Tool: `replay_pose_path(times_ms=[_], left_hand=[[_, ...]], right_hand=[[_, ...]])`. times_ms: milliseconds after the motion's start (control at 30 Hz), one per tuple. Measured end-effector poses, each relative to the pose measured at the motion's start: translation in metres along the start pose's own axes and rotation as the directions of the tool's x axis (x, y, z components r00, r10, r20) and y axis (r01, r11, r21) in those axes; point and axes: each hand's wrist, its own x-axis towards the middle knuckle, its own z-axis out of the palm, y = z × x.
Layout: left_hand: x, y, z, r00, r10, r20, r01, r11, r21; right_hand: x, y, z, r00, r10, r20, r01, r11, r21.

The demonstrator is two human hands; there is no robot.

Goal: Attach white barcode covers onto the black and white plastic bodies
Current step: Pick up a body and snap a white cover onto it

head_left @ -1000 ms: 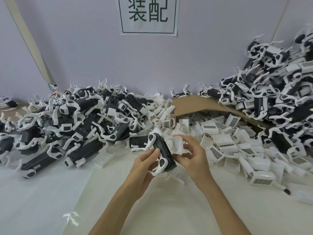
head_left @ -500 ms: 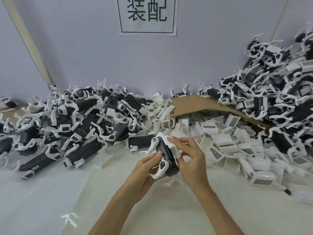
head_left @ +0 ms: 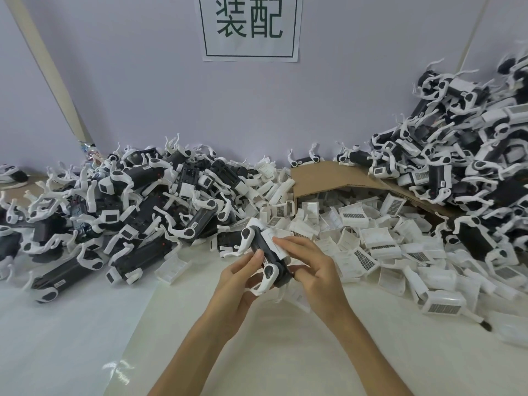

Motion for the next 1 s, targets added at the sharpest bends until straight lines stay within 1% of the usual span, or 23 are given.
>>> replay_pose_path(times_ms=[133,267,367,433,467,500,567,600,633,700,767,900,1000], left_hand=[[-0.001,0.001,0.000,1.000,0.013,-0.028,-0.012,0.999,0.039],[-0.003,0.003,0.001,0.999,0.015,-0.037,-0.014,1.000,0.015],[-0.005,0.004,0.005,1.000,0.005,0.009,-0.006,1.000,0.021],[-0.005,0.002,0.008,0.998,-0.004,0.057,0.003,1.000,0.011],[-0.005,0.001,0.008,0.997,0.001,0.072,-0.001,1.000,0.001],[-0.004,0.000,0.008,0.997,0.009,0.075,-0.008,1.000,-0.006],[-0.003,-0.001,0.005,0.997,0.033,0.063,-0.033,0.999,0.000],[-0.003,-0.001,0.004,0.998,0.044,0.053,-0.045,0.999,0.025],[-0.003,-0.002,0.004,0.998,0.054,0.034,-0.057,0.996,0.071],[-0.003,-0.002,0.006,0.996,0.091,-0.022,-0.086,0.979,0.186],[-0.003,-0.001,0.009,0.990,0.133,-0.049,-0.117,0.963,0.241],[-0.006,-0.001,0.016,0.968,0.243,0.061,-0.249,0.902,0.352],[-0.007,-0.004,0.019,0.951,0.299,0.078,-0.307,0.881,0.360]], right_hand=[[-0.001,0.001,0.002,0.999,0.045,0.015,-0.046,0.997,0.058],[0.000,0.001,0.001,0.995,0.101,0.020,-0.102,0.987,0.127],[0.003,-0.001,-0.002,0.988,0.122,-0.097,-0.105,0.982,0.158],[0.004,-0.001,-0.005,0.969,0.184,-0.164,-0.157,0.973,0.168],[0.004,-0.001,-0.006,0.960,0.231,-0.158,-0.203,0.963,0.175],[0.004,-0.003,-0.006,0.951,0.283,-0.121,-0.258,0.947,0.191],[0.004,-0.006,-0.004,0.929,0.369,0.017,-0.363,0.904,0.224],[0.003,-0.006,-0.001,0.918,0.388,0.086,-0.397,0.888,0.233],[0.002,-0.006,0.002,0.910,0.396,0.120,-0.414,0.878,0.242],[0.001,-0.006,0.006,0.918,0.386,0.094,-0.397,0.883,0.249],[0.002,-0.006,0.007,0.936,0.348,0.046,-0.349,0.909,0.230],[0.001,-0.006,0.005,0.956,0.294,0.006,-0.287,0.928,0.240],[-0.001,-0.007,0.008,0.970,0.242,-0.006,-0.233,0.939,0.254]])
